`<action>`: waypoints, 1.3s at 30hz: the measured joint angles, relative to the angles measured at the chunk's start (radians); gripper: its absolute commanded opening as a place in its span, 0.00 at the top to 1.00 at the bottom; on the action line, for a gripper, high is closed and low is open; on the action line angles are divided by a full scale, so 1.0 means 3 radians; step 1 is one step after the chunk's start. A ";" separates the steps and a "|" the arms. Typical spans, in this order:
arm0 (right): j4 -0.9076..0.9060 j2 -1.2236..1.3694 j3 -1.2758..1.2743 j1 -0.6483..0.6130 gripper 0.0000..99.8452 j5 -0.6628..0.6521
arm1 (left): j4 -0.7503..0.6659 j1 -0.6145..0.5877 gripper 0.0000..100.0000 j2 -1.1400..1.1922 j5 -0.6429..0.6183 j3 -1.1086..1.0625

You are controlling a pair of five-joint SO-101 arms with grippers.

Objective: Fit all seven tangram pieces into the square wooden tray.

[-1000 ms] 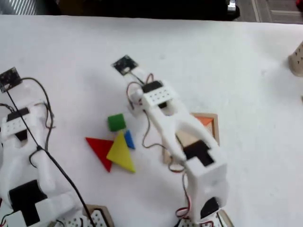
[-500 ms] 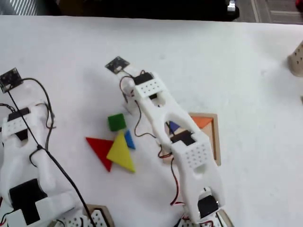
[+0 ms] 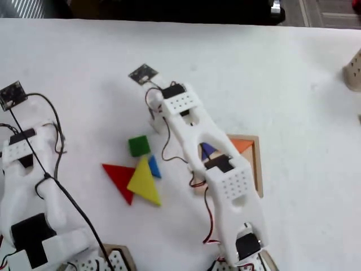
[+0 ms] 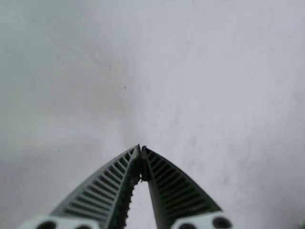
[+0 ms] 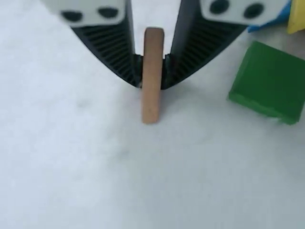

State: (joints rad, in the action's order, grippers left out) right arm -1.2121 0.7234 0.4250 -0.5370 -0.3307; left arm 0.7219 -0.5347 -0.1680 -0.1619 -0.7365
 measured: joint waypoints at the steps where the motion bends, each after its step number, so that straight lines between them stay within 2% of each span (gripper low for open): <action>1: -0.0061 0.0000 0.0020 0.0000 0.98 0.0026 | 0.0000 0.0000 0.97 0.0005 0.0000 0.0000; 8: -0.0869 -0.0384 0.0046 0.0005 0.98 0.0261 | -0.0015 0.0010 0.97 0.0020 0.0000 0.0000; 15: -0.1586 -0.0880 -0.0123 0.0240 0.98 0.0322 | -0.0220 0.0010 0.97 0.0020 0.0000 -0.0005; 20: -0.1391 -0.1463 -0.0982 0.0486 0.98 0.0322 | -0.0230 0.0010 0.97 0.0020 0.0000 -0.0005; 29: -0.0343 -0.2961 -0.3002 0.0680 0.98 0.0425 | -0.0230 0.0010 0.97 0.0020 0.0000 -0.0005; 35: -0.0087 -0.3048 -0.3478 0.0839 0.98 0.0511 | -0.0230 0.0010 0.97 0.0020 0.0000 -0.0005; 39: 0.0036 -0.2869 -0.3529 0.0869 0.90 0.0511 | -0.0230 0.0010 0.97 0.0020 0.0000 -0.0005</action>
State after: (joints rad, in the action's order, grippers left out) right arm -1.2014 -0.1373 -0.6337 -0.2762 -0.1772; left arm 0.6529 -0.5317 -0.1619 -0.1619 -0.7380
